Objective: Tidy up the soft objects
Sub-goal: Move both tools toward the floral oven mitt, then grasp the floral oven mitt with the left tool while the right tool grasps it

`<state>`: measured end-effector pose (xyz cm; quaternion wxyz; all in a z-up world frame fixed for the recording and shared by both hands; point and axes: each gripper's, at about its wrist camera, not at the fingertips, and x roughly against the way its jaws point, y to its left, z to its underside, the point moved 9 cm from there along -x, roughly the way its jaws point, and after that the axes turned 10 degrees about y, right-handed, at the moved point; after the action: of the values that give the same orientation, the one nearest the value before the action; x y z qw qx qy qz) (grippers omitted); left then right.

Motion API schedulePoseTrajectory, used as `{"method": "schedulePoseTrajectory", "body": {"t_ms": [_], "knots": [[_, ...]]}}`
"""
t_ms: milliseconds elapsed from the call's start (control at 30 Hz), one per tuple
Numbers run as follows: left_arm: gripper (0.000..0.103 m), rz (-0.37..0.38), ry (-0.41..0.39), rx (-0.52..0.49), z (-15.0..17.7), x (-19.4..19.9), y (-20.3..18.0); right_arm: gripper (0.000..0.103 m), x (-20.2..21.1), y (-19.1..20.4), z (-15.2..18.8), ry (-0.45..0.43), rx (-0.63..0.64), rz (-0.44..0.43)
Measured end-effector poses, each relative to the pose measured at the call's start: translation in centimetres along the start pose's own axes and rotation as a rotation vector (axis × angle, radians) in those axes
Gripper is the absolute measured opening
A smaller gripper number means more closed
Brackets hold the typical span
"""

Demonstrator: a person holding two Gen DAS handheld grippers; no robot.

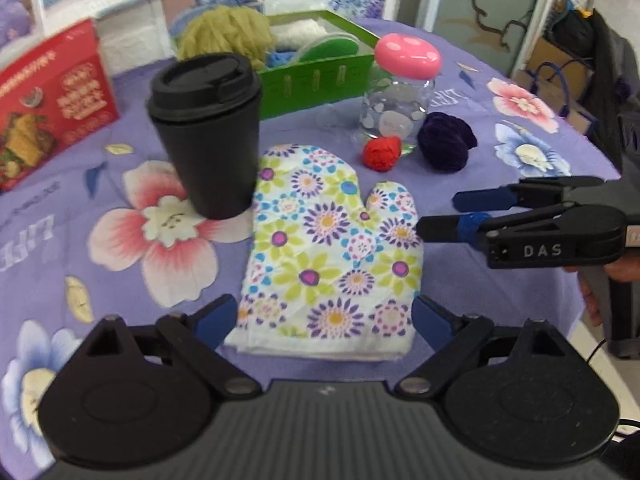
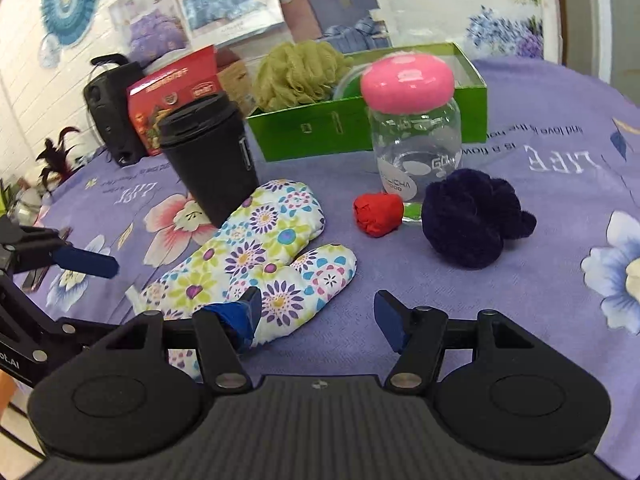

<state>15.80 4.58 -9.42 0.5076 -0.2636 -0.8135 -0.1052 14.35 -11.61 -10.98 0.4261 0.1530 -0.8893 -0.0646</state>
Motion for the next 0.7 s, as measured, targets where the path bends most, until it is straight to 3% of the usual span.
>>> {"method": "schedulePoseTrajectory", "body": {"t_ms": [133,300,567,700], "knots": [[0.093,0.085,0.042,-0.021,-0.9,-2.3,0.8,0.048,-1.3,0.0,0.0,0.023,-0.040,0.029],[0.093,0.083,0.090,-0.034,-0.5,-4.7,1.5,0.051,-3.6,1.2,-0.7,0.036,-0.027,0.064],[0.093,0.058,0.065,-0.048,-0.5,-5.1,1.2,0.055,-4.8,2.4,-1.1,0.032,0.063,0.121],[0.093,0.056,0.062,-0.048,-0.4,-5.0,1.3,0.055,-4.8,2.1,-1.1,0.025,0.053,0.107]]}}
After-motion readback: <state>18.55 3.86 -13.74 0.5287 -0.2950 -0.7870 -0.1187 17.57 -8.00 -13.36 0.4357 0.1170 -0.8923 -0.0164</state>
